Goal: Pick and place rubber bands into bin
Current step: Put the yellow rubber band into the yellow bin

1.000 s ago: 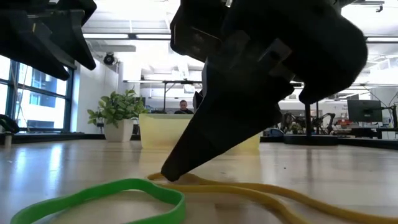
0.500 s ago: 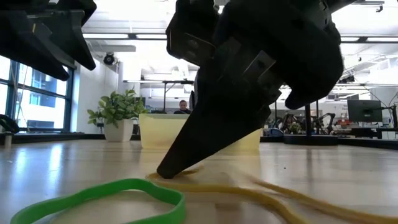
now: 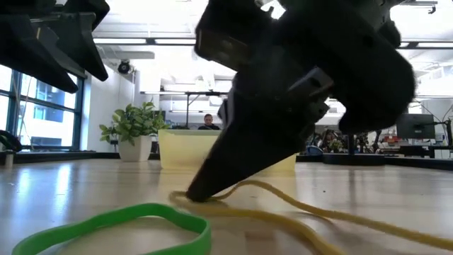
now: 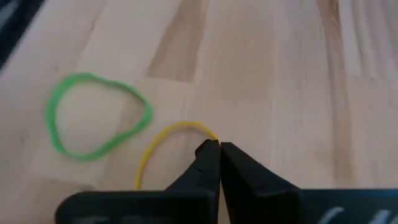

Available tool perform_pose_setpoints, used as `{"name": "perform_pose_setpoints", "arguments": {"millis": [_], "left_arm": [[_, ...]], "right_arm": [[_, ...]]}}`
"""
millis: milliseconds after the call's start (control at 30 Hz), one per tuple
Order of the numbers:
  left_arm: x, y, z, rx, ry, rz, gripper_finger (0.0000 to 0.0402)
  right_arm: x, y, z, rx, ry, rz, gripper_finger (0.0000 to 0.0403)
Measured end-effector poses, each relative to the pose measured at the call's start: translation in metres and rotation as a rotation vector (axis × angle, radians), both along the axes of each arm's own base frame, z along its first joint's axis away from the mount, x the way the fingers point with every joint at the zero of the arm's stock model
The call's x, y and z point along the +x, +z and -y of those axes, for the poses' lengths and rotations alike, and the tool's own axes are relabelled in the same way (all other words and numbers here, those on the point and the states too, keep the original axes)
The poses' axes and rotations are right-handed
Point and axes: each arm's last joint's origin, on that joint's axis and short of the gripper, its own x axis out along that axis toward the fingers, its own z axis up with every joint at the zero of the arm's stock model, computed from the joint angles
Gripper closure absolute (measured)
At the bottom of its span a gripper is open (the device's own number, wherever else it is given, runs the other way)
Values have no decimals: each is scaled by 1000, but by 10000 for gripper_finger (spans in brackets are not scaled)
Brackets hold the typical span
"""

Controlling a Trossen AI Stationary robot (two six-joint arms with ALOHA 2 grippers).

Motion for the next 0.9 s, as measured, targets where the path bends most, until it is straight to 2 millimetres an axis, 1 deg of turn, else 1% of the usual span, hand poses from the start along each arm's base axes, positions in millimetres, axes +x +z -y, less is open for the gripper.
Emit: {"name": "perform_pose_setpoints", "arguments": {"millis": [100,367,567,700,900], "left_arm": [[0,0,0,0,0,0,190],[0,0,0,-1,0,0,190],[0,0,0,-3,2,1,190],[0,0,0,-4,1,0,190],[0,0,0,-5,1,1,190]], "right_arm": [[-2,9,1,-36,7,13,401],[-9,32,2,-128,-41,48,402],[-12,41,-1,-174,-55,78,402],[-13,42,-1,-188,-58,73,402],[-15,50,-1,-236,-79,109,402]]}}
